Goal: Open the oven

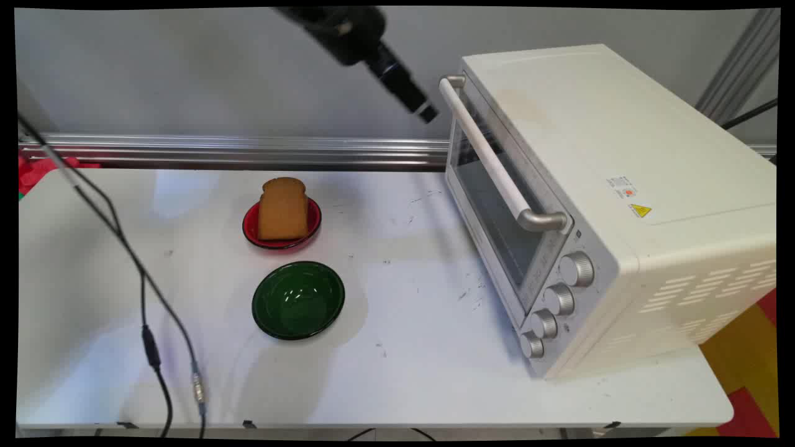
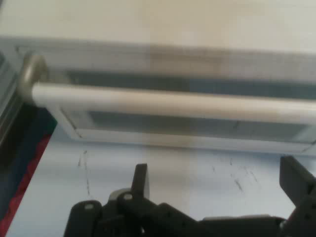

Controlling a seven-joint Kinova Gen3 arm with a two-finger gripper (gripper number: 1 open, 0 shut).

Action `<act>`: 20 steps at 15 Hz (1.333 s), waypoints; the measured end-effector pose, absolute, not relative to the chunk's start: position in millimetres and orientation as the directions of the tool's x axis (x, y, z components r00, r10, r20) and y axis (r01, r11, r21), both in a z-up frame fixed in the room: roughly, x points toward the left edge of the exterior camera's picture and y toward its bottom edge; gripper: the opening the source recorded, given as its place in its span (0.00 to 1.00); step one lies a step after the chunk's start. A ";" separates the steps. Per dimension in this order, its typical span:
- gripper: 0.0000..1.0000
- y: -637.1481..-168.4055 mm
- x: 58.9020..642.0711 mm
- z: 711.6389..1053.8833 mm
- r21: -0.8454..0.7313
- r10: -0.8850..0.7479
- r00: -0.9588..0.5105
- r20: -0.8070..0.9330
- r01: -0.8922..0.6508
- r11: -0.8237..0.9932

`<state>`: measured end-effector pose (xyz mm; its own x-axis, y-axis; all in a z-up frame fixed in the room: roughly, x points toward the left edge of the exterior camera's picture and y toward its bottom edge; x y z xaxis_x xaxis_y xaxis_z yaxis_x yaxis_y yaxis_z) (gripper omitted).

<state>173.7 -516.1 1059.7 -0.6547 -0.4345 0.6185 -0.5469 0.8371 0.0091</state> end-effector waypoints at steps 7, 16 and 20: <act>1.00 -536.3 140.5 1072.1 -0.001 -0.369 -0.691 0.622 -0.472 0.882; 0.00 -555.4 130.0 1061.7 0.012 -0.343 -0.709 0.617 -0.427 0.904; 0.00 -564.3 124.0 1051.9 0.021 -0.344 -0.702 0.624 -0.425 0.905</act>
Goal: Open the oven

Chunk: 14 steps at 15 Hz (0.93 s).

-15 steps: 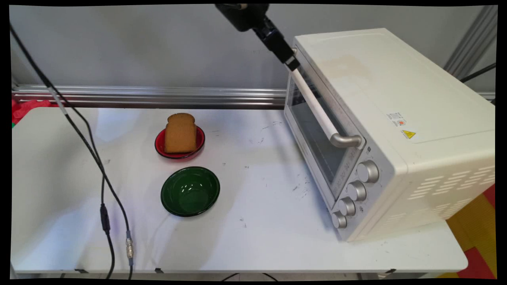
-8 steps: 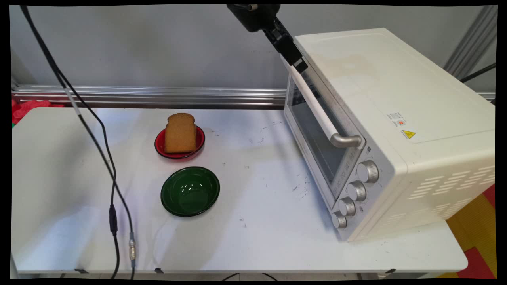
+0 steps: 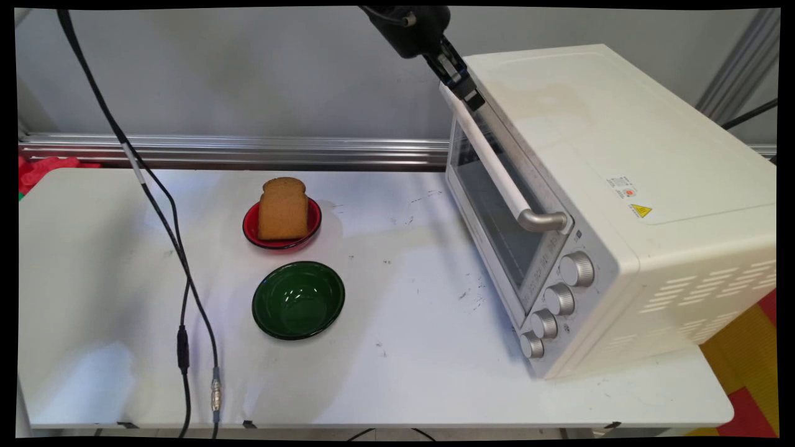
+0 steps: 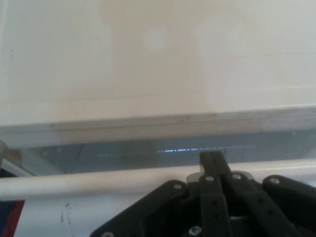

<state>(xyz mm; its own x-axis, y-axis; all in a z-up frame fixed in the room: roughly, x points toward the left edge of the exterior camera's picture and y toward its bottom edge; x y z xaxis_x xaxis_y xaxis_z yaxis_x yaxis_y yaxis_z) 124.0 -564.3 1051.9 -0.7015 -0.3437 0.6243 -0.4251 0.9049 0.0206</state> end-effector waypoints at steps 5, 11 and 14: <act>0.00 -573.7 112.7 1035.9 0.032 -0.339 -0.700 0.629 -0.412 0.911; 0.00 -579.2 104.3 1019.4 0.032 -0.325 -0.706 0.629 -0.394 0.919; 0.00 -580.6 102.4 1011.7 0.031 -0.321 -0.709 0.628 -0.390 0.920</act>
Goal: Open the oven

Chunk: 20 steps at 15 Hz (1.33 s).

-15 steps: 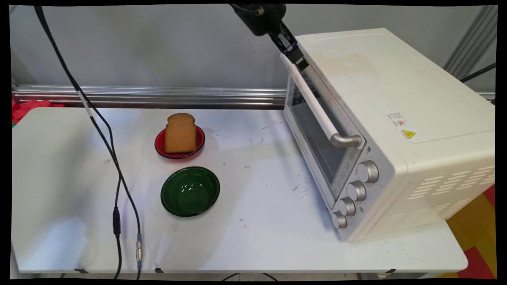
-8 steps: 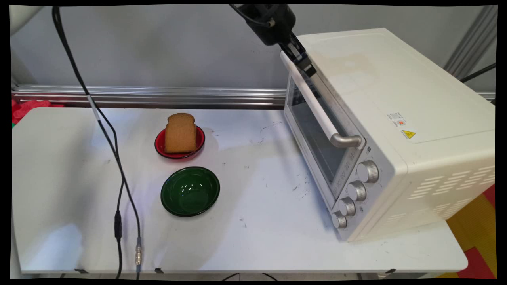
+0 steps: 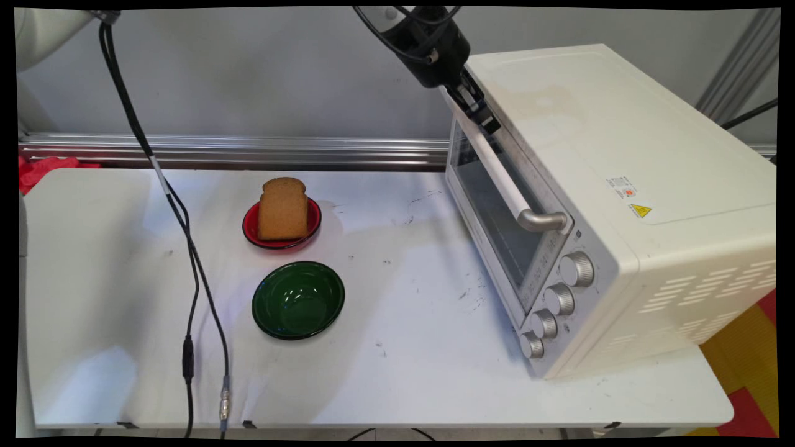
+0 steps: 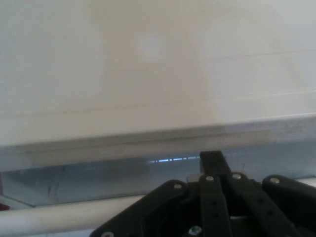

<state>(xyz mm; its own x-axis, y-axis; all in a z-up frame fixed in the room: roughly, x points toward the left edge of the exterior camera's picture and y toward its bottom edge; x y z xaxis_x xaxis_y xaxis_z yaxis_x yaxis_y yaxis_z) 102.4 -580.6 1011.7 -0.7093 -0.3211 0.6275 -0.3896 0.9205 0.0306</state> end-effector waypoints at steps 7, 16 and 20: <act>0.00 -576.0 111.6 997.4 0.043 -0.347 -0.711 0.611 -0.408 0.912; 0.00 -549.8 158.1 977.5 0.064 -0.390 -0.718 0.576 -0.436 0.898; 0.00 -532.6 185.2 961.1 0.068 -0.370 -0.729 0.575 -0.408 0.910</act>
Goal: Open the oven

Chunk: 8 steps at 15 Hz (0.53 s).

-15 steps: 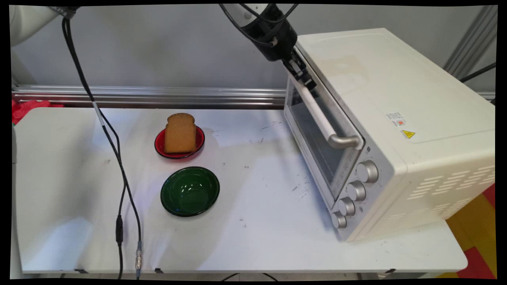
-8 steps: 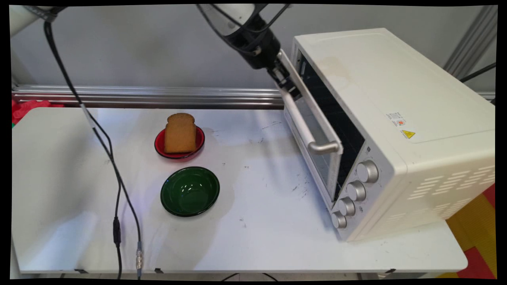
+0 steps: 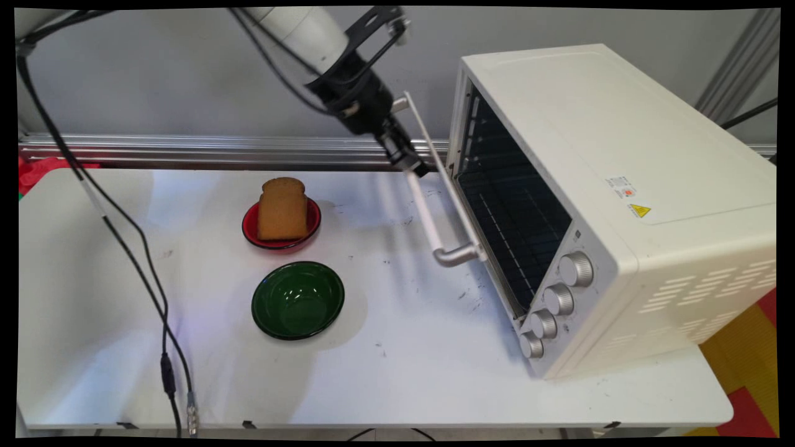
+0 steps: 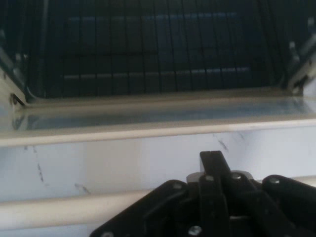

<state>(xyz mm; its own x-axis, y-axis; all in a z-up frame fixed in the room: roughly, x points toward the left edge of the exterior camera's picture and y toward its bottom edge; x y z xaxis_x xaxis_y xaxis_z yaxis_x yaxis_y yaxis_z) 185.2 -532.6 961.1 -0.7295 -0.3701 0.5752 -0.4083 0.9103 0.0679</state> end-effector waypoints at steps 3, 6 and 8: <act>0.00 -523.1 201.4 945.7 0.057 -0.342 -0.733 0.588 -0.384 0.921; 0.00 -517.3 209.9 926.9 0.038 -0.310 -0.731 0.608 -0.364 0.931; 0.00 -515.1 213.1 916.8 0.029 -0.297 -0.730 0.616 -0.355 0.934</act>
